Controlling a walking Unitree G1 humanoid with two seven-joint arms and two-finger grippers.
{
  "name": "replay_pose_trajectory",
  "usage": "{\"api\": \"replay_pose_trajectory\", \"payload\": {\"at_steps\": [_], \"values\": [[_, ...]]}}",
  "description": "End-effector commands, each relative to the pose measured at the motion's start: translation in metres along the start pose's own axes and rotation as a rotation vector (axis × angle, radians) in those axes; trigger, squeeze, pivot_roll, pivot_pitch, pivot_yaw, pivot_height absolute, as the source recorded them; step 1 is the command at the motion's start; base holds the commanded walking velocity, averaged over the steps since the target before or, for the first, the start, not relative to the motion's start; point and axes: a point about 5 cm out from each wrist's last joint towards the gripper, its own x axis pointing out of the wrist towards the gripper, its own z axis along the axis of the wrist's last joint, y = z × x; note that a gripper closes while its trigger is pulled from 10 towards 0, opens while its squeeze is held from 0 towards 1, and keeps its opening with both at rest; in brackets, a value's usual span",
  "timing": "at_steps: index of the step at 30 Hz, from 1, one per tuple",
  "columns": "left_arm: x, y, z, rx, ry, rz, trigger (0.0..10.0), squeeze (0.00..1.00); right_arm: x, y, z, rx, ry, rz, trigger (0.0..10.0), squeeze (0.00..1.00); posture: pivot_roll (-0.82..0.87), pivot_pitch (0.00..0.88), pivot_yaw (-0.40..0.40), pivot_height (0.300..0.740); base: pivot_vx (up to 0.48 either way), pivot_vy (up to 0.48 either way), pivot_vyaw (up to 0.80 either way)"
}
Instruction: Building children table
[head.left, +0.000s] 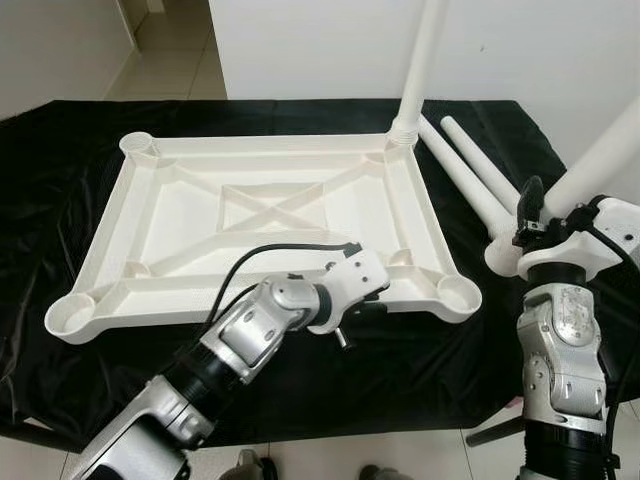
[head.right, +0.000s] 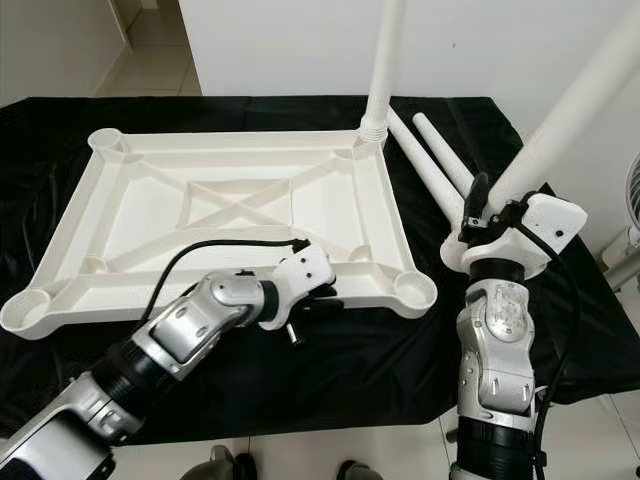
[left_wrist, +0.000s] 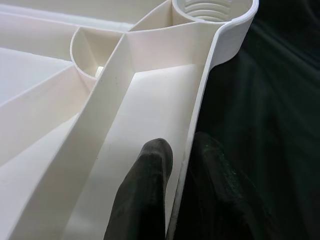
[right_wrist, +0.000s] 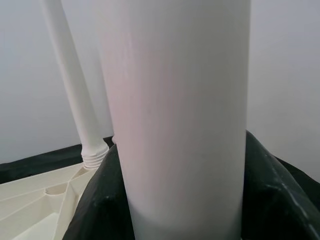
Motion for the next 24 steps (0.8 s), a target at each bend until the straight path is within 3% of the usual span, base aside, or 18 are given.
{"api": "replay_pose_trajectory", "payload": {"at_steps": [1, 2, 3, 4, 8, 9, 16, 17, 18, 20, 22, 23, 24], "values": [[-0.008, 0.001, 0.001, -0.013, -0.003, 0.010, 0.0, 0.00, 0.001, 0.000, 0.003, -0.009, -0.008, 0.006, 10.0, 0.00, -0.01, 0.133, 0.030, 0.740, 0.000, 0.000, 0.00], [-0.008, 0.001, 0.001, -0.013, -0.003, 0.010, 0.0, 0.00, 0.001, 0.000, 0.003, -0.009, -0.008, 0.006, 10.0, 0.00, -0.01, 0.133, 0.030, 0.740, 0.000, 0.000, 0.00], [-0.010, 0.001, 0.001, -0.021, -0.008, 0.023, 1.0, 0.00, 0.001, 0.001, 0.002, -0.005, -0.007, 0.012, 10.0, 0.00, 0.00, 0.132, 0.020, 0.740, 0.000, 0.000, 0.00], [-0.010, 0.003, 0.002, -0.026, -0.011, 0.044, 10.0, 0.00, 0.002, 0.004, 0.002, -0.001, -0.005, 0.021, 10.0, 0.00, 0.00, 0.132, 0.020, 0.740, 0.000, 0.000, 0.00], [-0.010, 0.007, 0.007, -0.060, -0.042, 0.084, 10.0, 0.00, 0.004, 0.009, 0.002, 0.006, -0.003, 0.046, 10.0, 0.00, 0.00, 0.131, 0.016, 0.740, 0.000, 0.000, 0.00], [-0.010, 0.007, 0.009, -0.068, -0.053, 0.086, 10.0, 1.00, 0.004, 0.009, 0.001, 0.007, -0.003, 0.049, 10.0, 0.00, 0.00, 0.129, 0.005, 0.740, 0.000, 0.000, 0.00], [-0.013, 0.011, 0.025, -0.080, -0.123, 0.112, 10.0, 1.00, 0.006, 0.012, 0.000, 0.013, 0.005, 0.067, 10.0, 0.00, 0.00, 0.126, -0.006, 0.740, 0.000, 0.000, 0.00], [-0.015, 0.011, 0.030, -0.089, -0.148, 0.109, 10.0, 0.00, 0.006, 0.014, 0.000, 0.016, 0.007, 0.077, 10.0, 0.00, 0.00, 0.124, -0.009, 0.740, 0.000, 0.000, 0.00], [-0.015, 0.011, 0.030, -0.089, -0.148, 0.109, 10.0, 0.00, 0.006, 0.014, 0.000, 0.016, 0.007, 0.077, 10.0, 0.00, 0.00, 0.124, -0.009, 0.740, 0.000, 0.000, 0.00], [-0.021, 0.012, 0.044, -0.148, -0.252, 0.105, 10.0, 0.00, 0.006, 0.016, -0.001, 0.027, 0.013, 0.097, 10.0, 0.00, 0.00, 0.123, -0.016, 0.740, 0.000, 0.000, 0.00], [-0.021, 0.012, 0.044, -0.148, -0.252, 0.105, 10.0, 0.00, 0.006, 0.016, -0.001, 0.027, 0.013, 0.097, 10.0, 0.00, 0.00, 0.123, -0.016, 0.740, 0.000, 0.000, 0.00], [-0.025, 0.012, 0.051, -0.181, -0.315, 0.092, 10.0, 0.00, 0.006, 0.018, -0.002, 0.031, 0.017, 0.107, 10.0, 0.00, 0.00, 0.123, -0.018, 0.740, 0.000, 0.000, 0.00], [-0.025, 0.012, 0.051, -0.181, -0.315, 0.092, 10.0, 0.00, 0.006, 0.018, -0.002, 0.031, 0.017, 0.107, 10.0, 0.00, 0.00, 0.123, -0.018, 0.740, 0.000, 0.000, 0.00]]}}
